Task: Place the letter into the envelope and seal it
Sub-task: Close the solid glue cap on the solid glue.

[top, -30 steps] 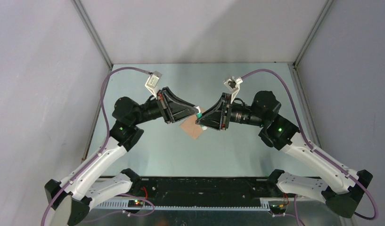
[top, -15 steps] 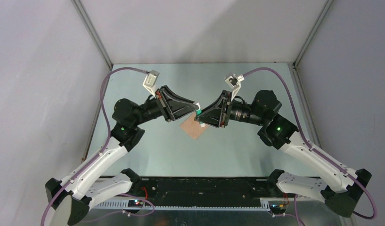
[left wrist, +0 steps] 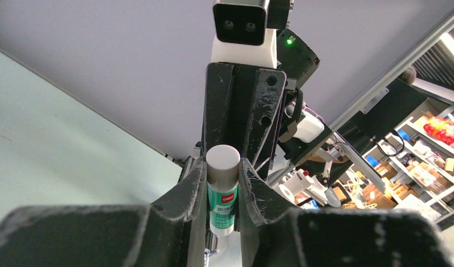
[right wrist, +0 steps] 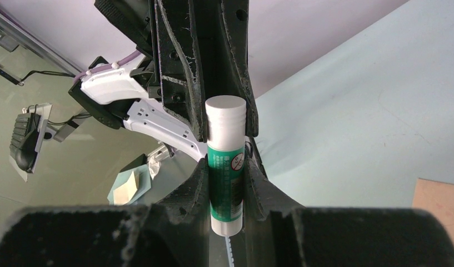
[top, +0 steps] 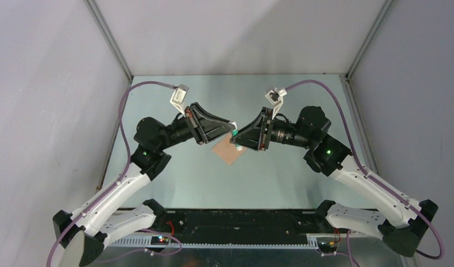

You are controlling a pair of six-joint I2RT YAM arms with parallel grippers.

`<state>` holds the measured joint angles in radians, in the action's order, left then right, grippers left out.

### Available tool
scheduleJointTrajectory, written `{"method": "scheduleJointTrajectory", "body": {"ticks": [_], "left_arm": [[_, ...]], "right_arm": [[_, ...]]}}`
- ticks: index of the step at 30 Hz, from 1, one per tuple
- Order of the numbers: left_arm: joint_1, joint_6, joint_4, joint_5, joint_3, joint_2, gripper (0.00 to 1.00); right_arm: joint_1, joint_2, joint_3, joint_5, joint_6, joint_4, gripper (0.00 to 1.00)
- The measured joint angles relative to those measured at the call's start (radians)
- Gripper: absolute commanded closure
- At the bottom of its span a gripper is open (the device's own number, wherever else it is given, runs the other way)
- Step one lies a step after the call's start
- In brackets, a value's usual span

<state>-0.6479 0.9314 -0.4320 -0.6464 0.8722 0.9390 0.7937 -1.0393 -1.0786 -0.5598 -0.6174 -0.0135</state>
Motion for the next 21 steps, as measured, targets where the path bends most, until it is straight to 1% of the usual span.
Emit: {"method": "scheduleJointTrajectory", "body": {"ticks": [8,15,21], "left_arm": [[-0.016,-0.002,-0.005,0.042,-0.043,-0.031,1.0],[-0.018,-0.052,0.019,0.041,-0.044,-0.035,1.0],[-0.018,-0.048,-0.025,0.039,-0.057,-0.018,1.0]], "right_arm": [[0.001,-0.009,0.0,-0.007,-0.004,0.019,1.0],[0.0,-0.019,0.001,-0.019,-0.012,0.018,1.0],[0.0,-0.019,0.002,-0.014,-0.011,0.012,1.0]]}}
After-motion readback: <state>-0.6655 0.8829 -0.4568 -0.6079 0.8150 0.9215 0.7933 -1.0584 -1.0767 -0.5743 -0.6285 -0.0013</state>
